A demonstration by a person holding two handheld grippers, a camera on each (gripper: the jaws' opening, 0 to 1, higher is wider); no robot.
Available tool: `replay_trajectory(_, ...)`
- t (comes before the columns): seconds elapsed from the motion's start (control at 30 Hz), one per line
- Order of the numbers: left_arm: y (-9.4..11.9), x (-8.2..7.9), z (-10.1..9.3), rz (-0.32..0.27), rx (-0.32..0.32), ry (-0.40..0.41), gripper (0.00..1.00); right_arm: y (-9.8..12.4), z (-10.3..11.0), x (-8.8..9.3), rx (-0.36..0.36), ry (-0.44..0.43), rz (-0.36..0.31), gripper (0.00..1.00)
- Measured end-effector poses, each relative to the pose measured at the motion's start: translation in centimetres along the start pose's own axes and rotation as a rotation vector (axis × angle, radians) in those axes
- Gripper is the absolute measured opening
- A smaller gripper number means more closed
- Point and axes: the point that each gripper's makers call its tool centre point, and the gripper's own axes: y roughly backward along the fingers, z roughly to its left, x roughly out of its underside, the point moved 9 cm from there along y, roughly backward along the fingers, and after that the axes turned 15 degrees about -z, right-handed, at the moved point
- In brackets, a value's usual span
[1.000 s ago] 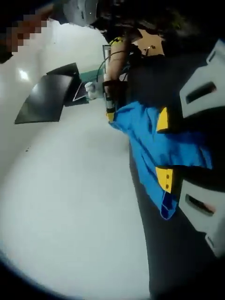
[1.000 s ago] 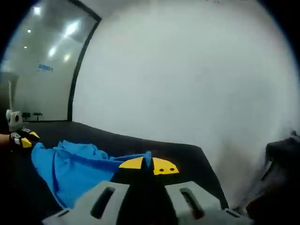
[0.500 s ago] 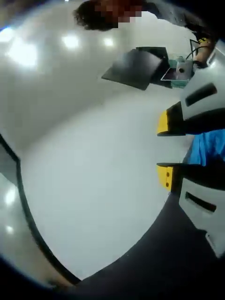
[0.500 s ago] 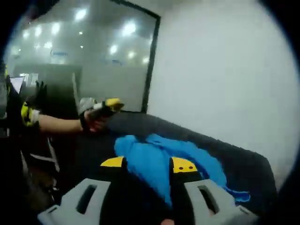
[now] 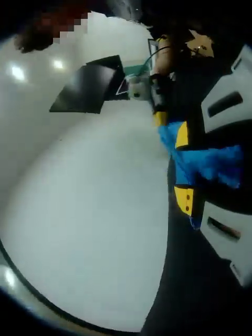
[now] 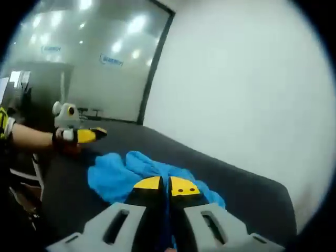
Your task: Spread out the cloth and fold it
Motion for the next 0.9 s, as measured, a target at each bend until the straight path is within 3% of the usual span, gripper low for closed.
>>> replay_trajectory(0.13,-0.9,2.8,-2.5,0.239,0.14,-0.145,0.31,0.0,-0.9,-0.2,0.034,0.007,0.013,0.01)
replay_trajectory(0.2,-1.1,3.9,-3.1,0.336,0.17,-0.195,0.34,0.2,-1.5,-0.7,0.074,-0.055,-0.046,0.01)
replay_trajectory(0.27,-1.4,4.1,-2.8,0.348,0.139,-0.195,0.34,0.9,-1.3,-1.4,0.09,-0.113,-0.061,0.01)
replay_trajectory(0.33,-1.7,4.2,-2.1,0.357,0.086,-0.175,0.37,1.1,-0.8,-2.5,0.043,-0.057,-0.083,0.01)
replay_trajectory(0.4,-2.0,4.5,-1.2,0.401,0.028,-0.185,0.45,1.3,-0.7,-3.7,0.035,0.003,-0.098,0.01)
replay_trajectory(0.5,-2.9,4.7,-0.8,0.413,0.001,-0.176,0.6,1.5,-1.0,-5.2,0.034,0.033,-0.122,0.01)
replay_trajectory(0.57,-3.4,4.9,-1.7,0.442,0.027,-0.054,0.63,1.6,-1.7,-5.7,0.052,0.035,-0.144,0.01)
replay_trajectory(0.63,-3.7,5.2,-2.3,0.483,0.057,-0.013,0.63,1.5,-2.7,-5.8,0.079,-0.002,-0.159,0.01)
replay_trajectory(0.8,-5.4,5.5,-4.1,0.523,0.098,0.03,0.63,1.7,-3.1,-4.9,0.095,-0.044,-0.166,0.01)
replay_trajectory(0.9,-6.3,5.8,-6.0,0.535,0.184,-0.031,0.56,2.0,-3.3,-4.2,0.104,-0.035,-0.156,0.01)
